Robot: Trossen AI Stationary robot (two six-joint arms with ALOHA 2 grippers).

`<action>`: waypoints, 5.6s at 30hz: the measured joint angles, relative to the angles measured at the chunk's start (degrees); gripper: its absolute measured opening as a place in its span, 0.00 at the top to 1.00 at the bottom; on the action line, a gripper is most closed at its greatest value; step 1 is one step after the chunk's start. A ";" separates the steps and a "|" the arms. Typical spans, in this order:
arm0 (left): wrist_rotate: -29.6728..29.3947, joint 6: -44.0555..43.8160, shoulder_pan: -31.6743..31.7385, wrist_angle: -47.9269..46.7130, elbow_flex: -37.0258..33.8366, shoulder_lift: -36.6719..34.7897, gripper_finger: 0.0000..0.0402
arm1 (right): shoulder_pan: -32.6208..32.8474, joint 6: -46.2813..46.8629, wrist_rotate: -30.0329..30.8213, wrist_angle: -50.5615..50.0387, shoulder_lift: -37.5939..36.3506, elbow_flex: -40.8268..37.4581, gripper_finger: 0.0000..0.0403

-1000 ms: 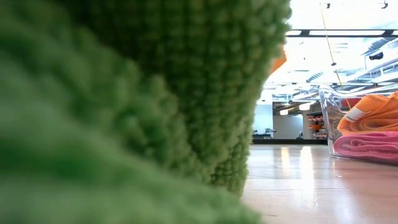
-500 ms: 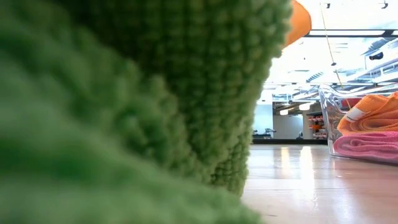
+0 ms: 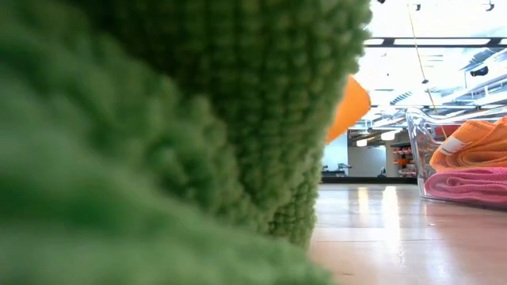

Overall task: Fold microfiber towels
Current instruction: Fold the orange towel

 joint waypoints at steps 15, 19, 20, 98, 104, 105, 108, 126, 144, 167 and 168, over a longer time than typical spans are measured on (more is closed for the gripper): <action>-13.70 4.43 11.87 -8.05 -0.64 1.79 0.97 | -9.44 -8.79 8.82 11.62 15.21 -0.33 0.96; -15.88 5.49 13.58 -9.71 -0.73 4.35 0.97 | -12.04 -9.70 8.83 15.63 16.93 -0.33 0.96; -16.23 5.53 13.97 -10.28 -0.73 5.33 0.96 | -12.65 -9.69 8.81 15.88 17.26 -0.33 0.96; -32.46 6.91 17.53 -11.01 -0.67 -5.96 0.54 | -5.70 6.86 17.00 27.86 35.54 -0.35 0.52; -32.20 6.24 17.12 -9.88 -0.67 -5.91 0.54 | -8.90 -11.66 9.39 16.98 35.26 2.94 0.52; -32.18 5.86 16.90 -9.49 -0.67 -5.91 0.54 | -9.50 -14.64 8.80 14.43 35.22 3.65 0.52; -32.06 5.04 16.24 -9.30 -0.67 -5.91 0.55 | -11.03 -23.78 8.59 11.99 35.25 4.79 0.52; -30.59 14.34 5.60 -3.19 -0.65 -3.74 0.57 | -6.09 -19.51 13.08 6.71 25.59 8.13 0.52; -35.47 19.14 0.81 -1.78 -0.71 12.15 0.61 | -2.76 -5.54 10.42 12.60 21.80 -4.43 0.52; -45.00 30.97 -3.37 0.30 -0.67 19.35 0.76 | -1.81 -5.07 10.59 25.13 21.35 -7.93 0.52; -45.34 30.97 -3.35 0.31 -0.67 19.35 0.78 | -1.81 -5.07 10.59 25.09 21.35 -7.93 0.52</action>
